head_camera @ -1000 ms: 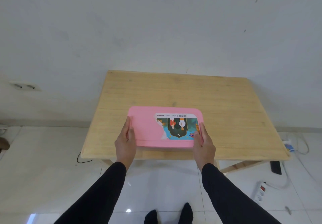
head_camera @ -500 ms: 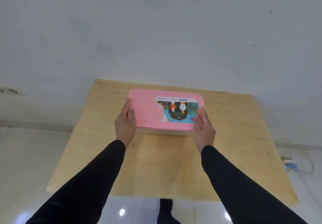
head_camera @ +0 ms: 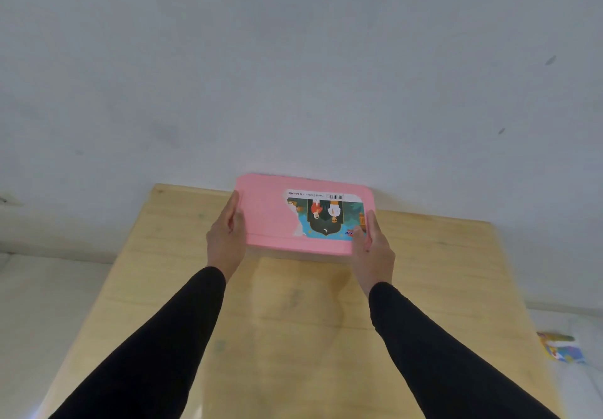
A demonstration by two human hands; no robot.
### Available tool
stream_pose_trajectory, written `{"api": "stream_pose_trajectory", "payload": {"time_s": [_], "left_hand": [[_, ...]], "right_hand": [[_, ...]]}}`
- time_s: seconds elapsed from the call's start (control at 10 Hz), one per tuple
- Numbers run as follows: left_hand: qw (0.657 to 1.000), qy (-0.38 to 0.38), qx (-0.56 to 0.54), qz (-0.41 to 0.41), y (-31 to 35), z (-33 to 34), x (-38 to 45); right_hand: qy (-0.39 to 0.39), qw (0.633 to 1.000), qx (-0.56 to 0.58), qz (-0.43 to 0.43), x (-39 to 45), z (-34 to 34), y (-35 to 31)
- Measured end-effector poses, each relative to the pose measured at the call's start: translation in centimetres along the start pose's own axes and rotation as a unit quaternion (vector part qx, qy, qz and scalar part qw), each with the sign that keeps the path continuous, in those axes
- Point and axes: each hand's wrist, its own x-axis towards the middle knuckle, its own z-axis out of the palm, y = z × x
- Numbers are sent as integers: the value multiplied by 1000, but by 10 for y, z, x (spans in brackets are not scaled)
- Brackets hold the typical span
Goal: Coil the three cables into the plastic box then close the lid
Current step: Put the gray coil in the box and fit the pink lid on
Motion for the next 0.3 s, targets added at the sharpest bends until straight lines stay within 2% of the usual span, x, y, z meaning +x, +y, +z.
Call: {"api": "stream_pose_trajectory", "payload": {"time_s": [0.2,0.3], "left_hand": [[998,-39,38,16,2,-5,6],[997,-27,50,44,4,-15,-5]], "right_hand": [[-14,998,-59,-5,4,2,-2],[-1,995,-98,-22,-8,-7,-7]]}}
